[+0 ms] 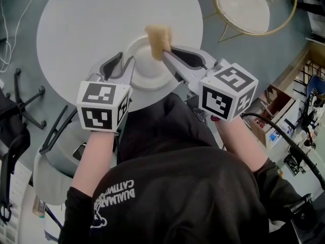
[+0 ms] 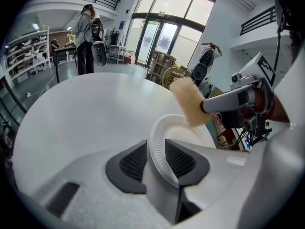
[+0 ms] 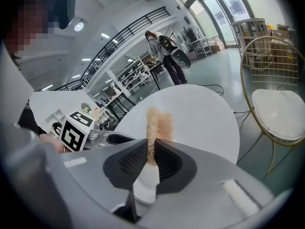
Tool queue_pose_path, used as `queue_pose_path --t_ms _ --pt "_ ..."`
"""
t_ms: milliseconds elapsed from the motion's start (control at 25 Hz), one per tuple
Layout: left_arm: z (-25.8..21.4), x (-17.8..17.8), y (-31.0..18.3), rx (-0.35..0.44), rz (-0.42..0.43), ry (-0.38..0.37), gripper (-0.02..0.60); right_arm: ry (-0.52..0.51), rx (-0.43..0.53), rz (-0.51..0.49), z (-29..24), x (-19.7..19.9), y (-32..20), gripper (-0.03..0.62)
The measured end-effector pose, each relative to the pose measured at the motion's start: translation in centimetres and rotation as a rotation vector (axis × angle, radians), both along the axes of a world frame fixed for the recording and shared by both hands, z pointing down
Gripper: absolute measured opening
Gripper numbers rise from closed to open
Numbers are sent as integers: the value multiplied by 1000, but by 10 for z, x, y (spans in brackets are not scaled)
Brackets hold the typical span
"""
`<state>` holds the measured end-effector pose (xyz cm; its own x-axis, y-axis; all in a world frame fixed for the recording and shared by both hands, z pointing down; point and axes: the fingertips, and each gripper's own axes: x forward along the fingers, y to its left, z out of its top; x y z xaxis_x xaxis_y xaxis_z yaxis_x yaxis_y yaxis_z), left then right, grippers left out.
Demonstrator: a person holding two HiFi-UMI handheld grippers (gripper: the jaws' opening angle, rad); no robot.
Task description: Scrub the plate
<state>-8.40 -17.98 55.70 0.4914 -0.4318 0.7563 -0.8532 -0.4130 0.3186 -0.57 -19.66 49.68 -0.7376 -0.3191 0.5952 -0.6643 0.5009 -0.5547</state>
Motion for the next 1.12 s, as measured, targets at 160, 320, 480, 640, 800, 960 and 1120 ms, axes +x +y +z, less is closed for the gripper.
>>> queue_pose_path --t_ms 160,320,480,640,800,960,1120 --pt "1 -4 4 8 -3 -24 115 3 -2 -8 1 -1 5 51" --pt "2 -3 5 0 -6 -32 77 2 -1 -8 -1 2 5 51" --pt "0 -4 6 -11 -39 -9 63 0 -6 -9 0 1 2 51" --pt "0 -8 13 -21 -80 18 57 -9 1 -26 0 -8 4 51" --pt "0 -11 16 -21 -142 52 49 -21 9 -42 3 -21 4 51" --pt "1 -9 18 -23 -195 90 41 -18 18 -79 11 -40 7 51" --pt "0 -11 20 -6 -208 93 41 20 43 -126 17 -61 9 51"
